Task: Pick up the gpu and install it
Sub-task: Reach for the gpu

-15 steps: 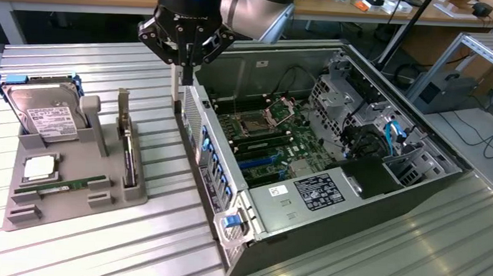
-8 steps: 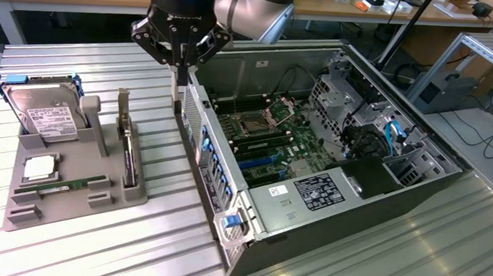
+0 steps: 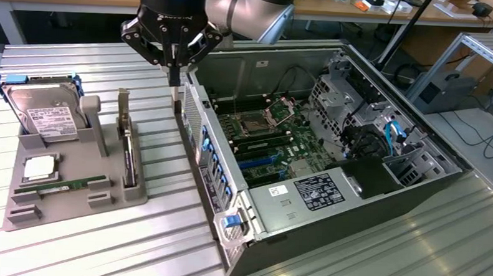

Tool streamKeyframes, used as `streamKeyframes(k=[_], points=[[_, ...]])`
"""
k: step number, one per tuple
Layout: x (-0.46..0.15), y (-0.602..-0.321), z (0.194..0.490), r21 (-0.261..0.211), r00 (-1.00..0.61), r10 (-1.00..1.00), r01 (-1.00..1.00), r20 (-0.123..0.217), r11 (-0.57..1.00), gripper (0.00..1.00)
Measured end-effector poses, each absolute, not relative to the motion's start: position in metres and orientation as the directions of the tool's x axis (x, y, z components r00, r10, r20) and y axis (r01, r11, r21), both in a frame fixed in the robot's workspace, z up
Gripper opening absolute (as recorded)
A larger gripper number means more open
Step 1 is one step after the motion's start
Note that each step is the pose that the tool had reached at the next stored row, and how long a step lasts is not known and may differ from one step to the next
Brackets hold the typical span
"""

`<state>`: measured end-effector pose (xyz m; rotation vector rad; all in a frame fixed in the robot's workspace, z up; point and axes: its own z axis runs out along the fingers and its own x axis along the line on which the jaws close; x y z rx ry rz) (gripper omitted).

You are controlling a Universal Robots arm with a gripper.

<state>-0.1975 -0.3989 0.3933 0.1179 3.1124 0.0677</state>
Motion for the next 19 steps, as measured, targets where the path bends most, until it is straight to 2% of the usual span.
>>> streamKeyframes(k=[19], points=[[-0.215, -0.399, 0.393, 0.044, -0.997, 0.076, 0.075, -0.025, 0.996, 0.11]])
